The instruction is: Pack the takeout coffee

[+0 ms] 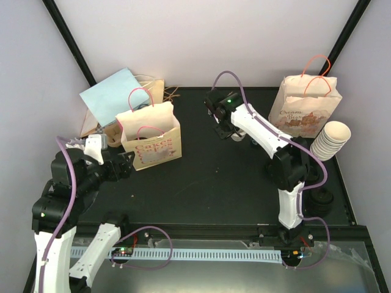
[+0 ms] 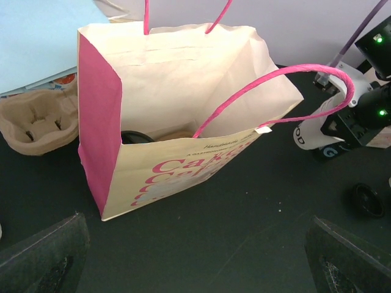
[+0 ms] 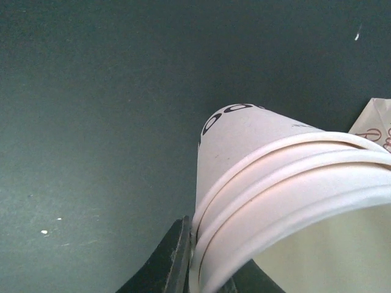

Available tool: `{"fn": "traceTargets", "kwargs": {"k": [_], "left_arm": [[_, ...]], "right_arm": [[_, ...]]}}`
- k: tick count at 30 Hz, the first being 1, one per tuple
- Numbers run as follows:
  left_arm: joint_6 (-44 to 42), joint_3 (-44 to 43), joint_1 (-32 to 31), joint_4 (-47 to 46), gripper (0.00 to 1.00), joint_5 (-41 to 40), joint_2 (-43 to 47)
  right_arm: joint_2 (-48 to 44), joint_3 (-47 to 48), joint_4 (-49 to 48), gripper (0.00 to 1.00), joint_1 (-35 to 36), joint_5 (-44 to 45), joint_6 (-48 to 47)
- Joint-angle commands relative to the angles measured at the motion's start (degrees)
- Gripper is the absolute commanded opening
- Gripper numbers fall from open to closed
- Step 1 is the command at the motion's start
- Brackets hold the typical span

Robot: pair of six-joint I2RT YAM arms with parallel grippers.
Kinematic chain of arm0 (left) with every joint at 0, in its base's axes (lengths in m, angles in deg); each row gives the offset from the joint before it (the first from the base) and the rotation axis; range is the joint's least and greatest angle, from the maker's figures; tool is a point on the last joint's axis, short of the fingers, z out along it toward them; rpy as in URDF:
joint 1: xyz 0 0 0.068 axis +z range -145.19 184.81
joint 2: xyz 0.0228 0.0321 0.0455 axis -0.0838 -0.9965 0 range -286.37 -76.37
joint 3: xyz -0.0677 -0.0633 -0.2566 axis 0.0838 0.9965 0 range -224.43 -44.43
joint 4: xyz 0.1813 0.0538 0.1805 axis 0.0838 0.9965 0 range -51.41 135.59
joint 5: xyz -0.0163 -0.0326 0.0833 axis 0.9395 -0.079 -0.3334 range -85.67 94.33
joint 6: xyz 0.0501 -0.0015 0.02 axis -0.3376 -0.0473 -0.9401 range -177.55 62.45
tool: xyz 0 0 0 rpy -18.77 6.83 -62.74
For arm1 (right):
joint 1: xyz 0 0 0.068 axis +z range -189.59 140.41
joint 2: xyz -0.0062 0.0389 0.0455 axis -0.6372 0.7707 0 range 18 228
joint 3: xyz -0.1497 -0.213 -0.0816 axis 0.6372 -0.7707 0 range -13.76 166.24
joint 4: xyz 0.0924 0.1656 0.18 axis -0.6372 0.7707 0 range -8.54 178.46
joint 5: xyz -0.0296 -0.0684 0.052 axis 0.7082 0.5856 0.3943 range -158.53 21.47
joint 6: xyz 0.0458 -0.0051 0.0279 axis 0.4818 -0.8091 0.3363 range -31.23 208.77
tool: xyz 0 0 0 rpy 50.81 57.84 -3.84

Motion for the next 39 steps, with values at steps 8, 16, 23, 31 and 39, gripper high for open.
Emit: {"fn": "traceTargets", "kwargs": {"k": [8,16,23,31,39], "left_arm": [[0.45,-0.22,-0.08,-1.10,0.99,1.94,-0.29],[0.42,-1.09,-0.09,-1.08,0.99,2.05,-0.90],[0.63,-0.95,-0.09,-1.08,0.99,1.89,-1.00],[0.46,-1.12,-0.09,-0.64,0.99,1.45,-0.95],[0.27,-1.68,-0.08,-0.91,0.99,1.45,-1.02]], "right_arm": [[6.19,7.45,0.95,0.12,-4.27,-5.68,-4.92],[7.91,7.78,0.08,0.14,-4.63,-5.90,-5.81],[9.03,7.43,-0.39,0.18,-4.95,-5.67,-6.65],[7.72,8.18,-0.03,0.42,-4.97,-4.43,-5.94],[-0.62,7.69,-0.20,0.48,-4.83,-5.82,-5.25]]}}
